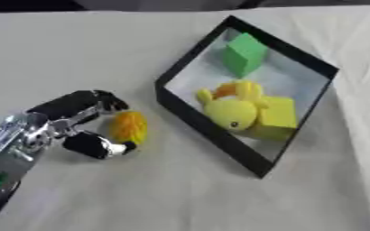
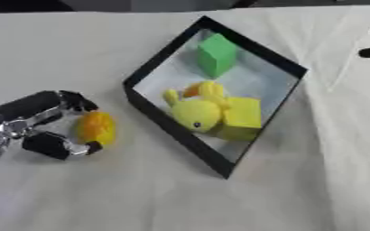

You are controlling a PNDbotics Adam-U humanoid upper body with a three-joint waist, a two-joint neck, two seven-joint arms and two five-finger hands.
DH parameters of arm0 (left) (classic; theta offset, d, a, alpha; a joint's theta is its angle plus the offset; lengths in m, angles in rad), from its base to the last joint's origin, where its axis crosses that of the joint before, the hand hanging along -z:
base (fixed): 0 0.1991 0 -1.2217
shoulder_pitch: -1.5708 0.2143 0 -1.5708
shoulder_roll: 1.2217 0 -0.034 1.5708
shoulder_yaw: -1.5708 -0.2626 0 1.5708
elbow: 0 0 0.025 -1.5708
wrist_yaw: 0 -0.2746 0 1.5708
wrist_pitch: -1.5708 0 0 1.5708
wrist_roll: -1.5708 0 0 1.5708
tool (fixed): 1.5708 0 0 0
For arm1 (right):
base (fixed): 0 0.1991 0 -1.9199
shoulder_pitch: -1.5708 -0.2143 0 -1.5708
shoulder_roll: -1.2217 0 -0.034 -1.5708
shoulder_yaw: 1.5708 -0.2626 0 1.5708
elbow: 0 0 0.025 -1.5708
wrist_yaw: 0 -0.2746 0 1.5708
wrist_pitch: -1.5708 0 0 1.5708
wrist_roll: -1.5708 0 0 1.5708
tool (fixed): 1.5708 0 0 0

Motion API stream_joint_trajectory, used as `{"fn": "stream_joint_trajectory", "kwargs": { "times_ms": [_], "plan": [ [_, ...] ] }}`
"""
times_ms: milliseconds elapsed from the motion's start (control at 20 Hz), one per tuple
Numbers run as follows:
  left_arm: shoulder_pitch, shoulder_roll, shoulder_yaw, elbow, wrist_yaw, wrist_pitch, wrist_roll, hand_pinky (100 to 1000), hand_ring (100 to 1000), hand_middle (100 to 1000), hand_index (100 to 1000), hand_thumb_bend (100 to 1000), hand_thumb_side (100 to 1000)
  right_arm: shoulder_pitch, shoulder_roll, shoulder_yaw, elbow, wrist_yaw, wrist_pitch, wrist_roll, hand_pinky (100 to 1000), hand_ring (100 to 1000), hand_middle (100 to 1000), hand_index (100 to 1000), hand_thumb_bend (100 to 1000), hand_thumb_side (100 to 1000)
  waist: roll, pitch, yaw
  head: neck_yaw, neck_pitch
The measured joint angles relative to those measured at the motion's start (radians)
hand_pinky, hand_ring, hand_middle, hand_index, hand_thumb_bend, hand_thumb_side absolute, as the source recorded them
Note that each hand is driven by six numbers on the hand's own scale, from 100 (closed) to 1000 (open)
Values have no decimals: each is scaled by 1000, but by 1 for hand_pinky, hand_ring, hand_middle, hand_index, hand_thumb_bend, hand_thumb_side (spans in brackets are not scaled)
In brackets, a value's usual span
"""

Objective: Pick up objects on the table and place them in the box.

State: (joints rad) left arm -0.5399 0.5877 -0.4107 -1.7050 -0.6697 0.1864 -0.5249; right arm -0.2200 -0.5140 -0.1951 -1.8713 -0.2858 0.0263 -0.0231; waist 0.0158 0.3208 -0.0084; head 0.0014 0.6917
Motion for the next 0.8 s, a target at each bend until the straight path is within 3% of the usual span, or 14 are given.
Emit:
{"fn": "stream_joint_trajectory", "kwargs": {
  "times_ms": [200,500,800],
  "plan": [
    [-5,-7,1,4,-1,0,0,788,761,719,796,258,270,0,5,0,0,1,3,0,891,675,769,872,100,584,0,3,2,0,-1],
    [-6,-8,1,4,-3,-1,17,776,743,700,753,100,226,0,11,2,0,1,5,1,891,675,770,872,100,583,0,4,2,0,-8],
    [2,-6,5,-91,8,-36,48,767,731,683,729,100,138,1,11,2,1,5,6,1,891,675,769,872,100,578,0,6,7,-13,-8]
  ]
}}
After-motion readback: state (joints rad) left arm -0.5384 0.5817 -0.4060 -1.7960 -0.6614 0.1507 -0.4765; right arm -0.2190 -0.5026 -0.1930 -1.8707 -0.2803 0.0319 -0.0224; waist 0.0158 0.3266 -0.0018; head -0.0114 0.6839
